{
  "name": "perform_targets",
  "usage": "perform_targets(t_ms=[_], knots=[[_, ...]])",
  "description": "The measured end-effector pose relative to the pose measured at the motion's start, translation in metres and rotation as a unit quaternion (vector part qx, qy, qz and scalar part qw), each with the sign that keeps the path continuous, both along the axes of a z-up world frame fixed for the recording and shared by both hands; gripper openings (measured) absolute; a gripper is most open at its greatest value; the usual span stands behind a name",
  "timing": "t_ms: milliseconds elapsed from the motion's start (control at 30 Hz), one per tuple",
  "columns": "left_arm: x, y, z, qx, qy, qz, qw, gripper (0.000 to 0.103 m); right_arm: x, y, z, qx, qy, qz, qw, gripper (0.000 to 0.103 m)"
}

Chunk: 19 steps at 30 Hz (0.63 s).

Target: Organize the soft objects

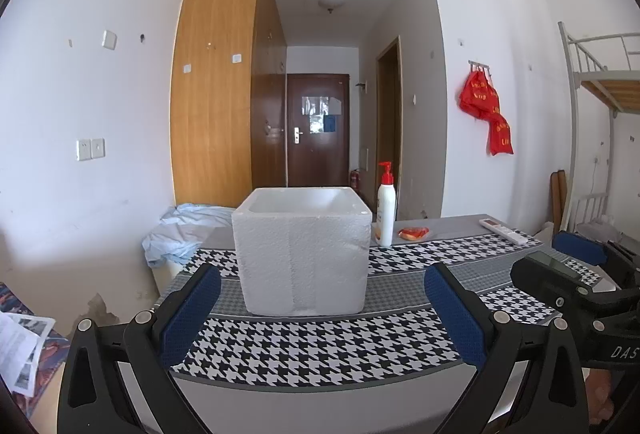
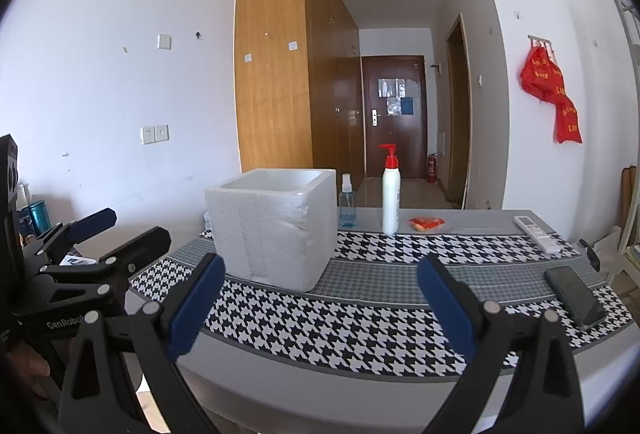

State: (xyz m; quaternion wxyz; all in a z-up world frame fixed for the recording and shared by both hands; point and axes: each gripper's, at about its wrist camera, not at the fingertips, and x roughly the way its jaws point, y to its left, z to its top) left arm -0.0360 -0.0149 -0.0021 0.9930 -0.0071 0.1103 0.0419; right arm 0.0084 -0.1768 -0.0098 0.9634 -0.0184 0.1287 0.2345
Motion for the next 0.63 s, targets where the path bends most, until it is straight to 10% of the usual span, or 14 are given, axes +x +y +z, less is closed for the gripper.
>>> perform_targets(t_ms=[633], knots=[[-0.0055, -0.0015, 0.0006, 0.008, -0.005, -0.007, 0.9999, 0.102, 0.0, -0.0014, -0.002, -0.003, 0.001, -0.003, 1.0, 0.099]])
